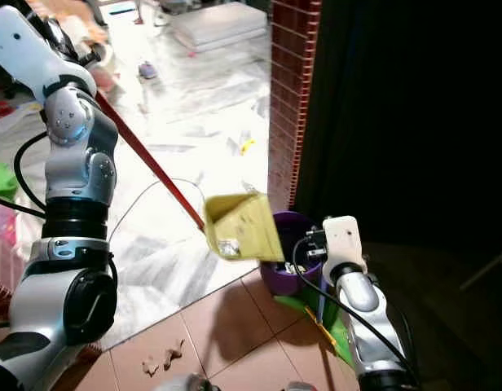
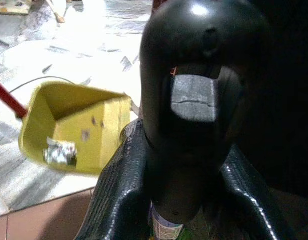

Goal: Sweep floor

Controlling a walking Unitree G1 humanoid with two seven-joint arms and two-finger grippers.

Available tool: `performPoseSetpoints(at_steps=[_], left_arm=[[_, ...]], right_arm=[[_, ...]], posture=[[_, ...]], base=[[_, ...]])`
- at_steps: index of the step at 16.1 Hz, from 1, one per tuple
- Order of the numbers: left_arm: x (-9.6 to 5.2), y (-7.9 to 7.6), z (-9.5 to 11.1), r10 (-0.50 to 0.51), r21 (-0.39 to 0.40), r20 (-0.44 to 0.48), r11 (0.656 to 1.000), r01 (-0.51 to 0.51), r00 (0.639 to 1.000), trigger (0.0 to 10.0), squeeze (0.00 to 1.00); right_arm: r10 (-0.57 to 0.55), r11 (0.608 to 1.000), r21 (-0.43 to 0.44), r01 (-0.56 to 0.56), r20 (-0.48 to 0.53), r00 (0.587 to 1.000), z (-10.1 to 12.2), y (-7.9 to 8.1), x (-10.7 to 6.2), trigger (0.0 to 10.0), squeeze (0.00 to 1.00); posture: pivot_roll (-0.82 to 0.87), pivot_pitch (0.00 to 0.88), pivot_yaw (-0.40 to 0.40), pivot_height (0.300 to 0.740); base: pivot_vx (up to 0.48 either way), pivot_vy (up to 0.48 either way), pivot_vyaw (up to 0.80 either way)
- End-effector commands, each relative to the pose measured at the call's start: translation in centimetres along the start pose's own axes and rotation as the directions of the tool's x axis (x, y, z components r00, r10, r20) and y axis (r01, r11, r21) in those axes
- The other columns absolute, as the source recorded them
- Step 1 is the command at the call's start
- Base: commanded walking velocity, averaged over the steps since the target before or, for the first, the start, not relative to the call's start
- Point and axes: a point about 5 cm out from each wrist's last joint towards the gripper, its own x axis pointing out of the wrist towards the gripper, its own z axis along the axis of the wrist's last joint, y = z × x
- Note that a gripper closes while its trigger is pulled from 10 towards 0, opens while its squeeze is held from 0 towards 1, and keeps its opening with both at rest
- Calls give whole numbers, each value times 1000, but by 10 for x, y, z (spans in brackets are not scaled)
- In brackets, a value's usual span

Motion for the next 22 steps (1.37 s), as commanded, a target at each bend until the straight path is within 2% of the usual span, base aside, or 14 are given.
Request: performPoseSetpoints(at_steps=[1,4,6,11,14,18,20,22], left_arm=[[2,-5,16,6,-50,72,999,-2,997,10000,0],[-2,-8,11,8,-36,70,999,-6,998,10000,0],[-4,-10,11,24,17,112,1000,-26,993,10000,0],[-5,-18,9,31,68,126,997,-40,992,10000,0],[2,-23,11,25,85,134,996,-36,991,10000,0],[20,-38,31,5,72,173,997,-18,985,10000,0],[26,-45,38,-7,69,186,998,-6,983,10000,0],[31,-51,44,-32,76,194,997,18,981,10000,0]], right_arm=[[9,1000,25,-3,-214,977,-43,1,-10,10000,0],[10,1000,23,-5,-212,977,-42,1,-10,10000,0],[7,1000,26,-2,-209,978,-43,0,-13,10000,0],[-7,999,50,17,-202,979,-43,2,-19,10000,0],[-10,997,73,25,-197,980,-44,7,-26,10000,0],[-26,992,118,53,-215,976,-52,16,-42,10000,0],[-43,988,137,74,-221,974,-54,18,-47,10000,0],[-74,981,157,111,-224,972,-57,22,-52,10000,0]], posture=[[-141,0,104,740],[-144,0,104,740],[-156,0,112,740],[-170,0,140,740],[-185,0,169,740],[-196,0,226,740],[-195,0,244,740],[-187,0,297,740]], base=[[0,0,0],[0,0,0],[0,0,0],[0,0,0],[0,0,0],[0,0,0],[0,0,0],[0,0,0]])
